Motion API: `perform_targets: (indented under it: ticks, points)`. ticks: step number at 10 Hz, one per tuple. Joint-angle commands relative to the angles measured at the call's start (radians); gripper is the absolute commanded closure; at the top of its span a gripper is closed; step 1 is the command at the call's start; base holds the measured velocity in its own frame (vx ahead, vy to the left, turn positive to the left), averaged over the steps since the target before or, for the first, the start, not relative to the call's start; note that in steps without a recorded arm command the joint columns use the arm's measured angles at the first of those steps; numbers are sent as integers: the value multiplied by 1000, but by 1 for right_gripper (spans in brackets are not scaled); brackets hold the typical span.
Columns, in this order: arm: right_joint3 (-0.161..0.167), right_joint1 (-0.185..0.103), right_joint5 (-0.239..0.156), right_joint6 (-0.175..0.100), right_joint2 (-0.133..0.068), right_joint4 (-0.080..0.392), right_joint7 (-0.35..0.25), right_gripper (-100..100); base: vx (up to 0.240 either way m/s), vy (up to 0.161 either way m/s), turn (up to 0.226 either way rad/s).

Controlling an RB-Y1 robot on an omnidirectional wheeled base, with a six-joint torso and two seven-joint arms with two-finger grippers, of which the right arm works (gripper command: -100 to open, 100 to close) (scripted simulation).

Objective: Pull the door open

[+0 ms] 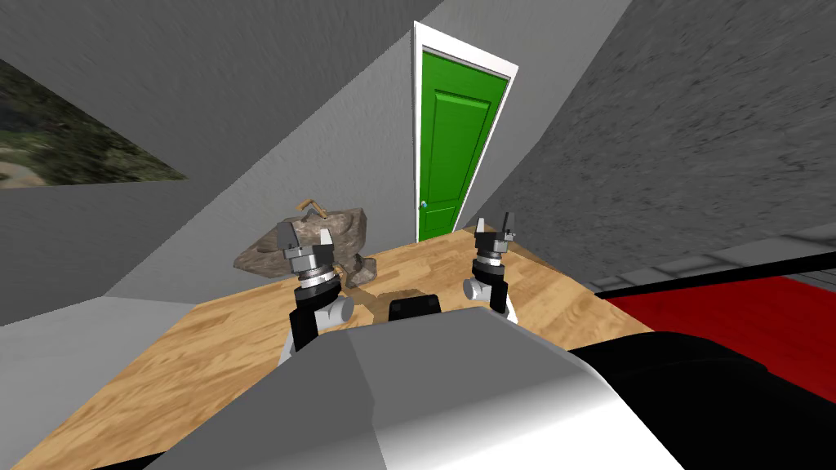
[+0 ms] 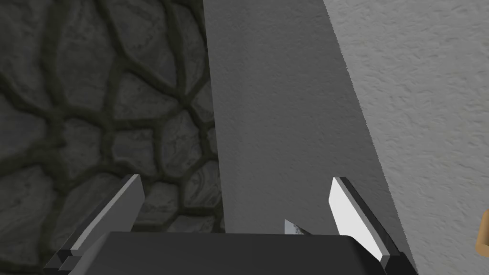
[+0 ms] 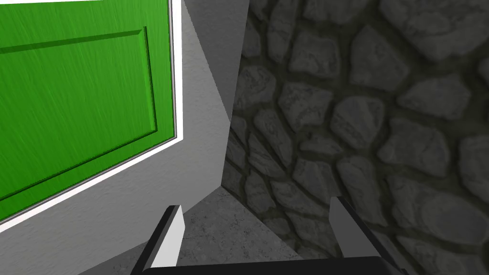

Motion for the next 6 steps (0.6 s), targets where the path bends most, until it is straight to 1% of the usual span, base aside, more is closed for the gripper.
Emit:
perform_targets:
  ticks: [1, 3, 5, 6]
  points:
    - [-4, -11, 11, -7, -11, 33, 26, -100, 92, -85, 59]
    - [-10, -25, 26, -15, -24, 75, 58, -100, 187, 12, 0]
    - [-17, -45, 46, -26, -39, 132, 102, -100, 158, 11, 24]
    - [-19, -50, 51, -29, -43, 148, 114, -100, 169, -12, 21]
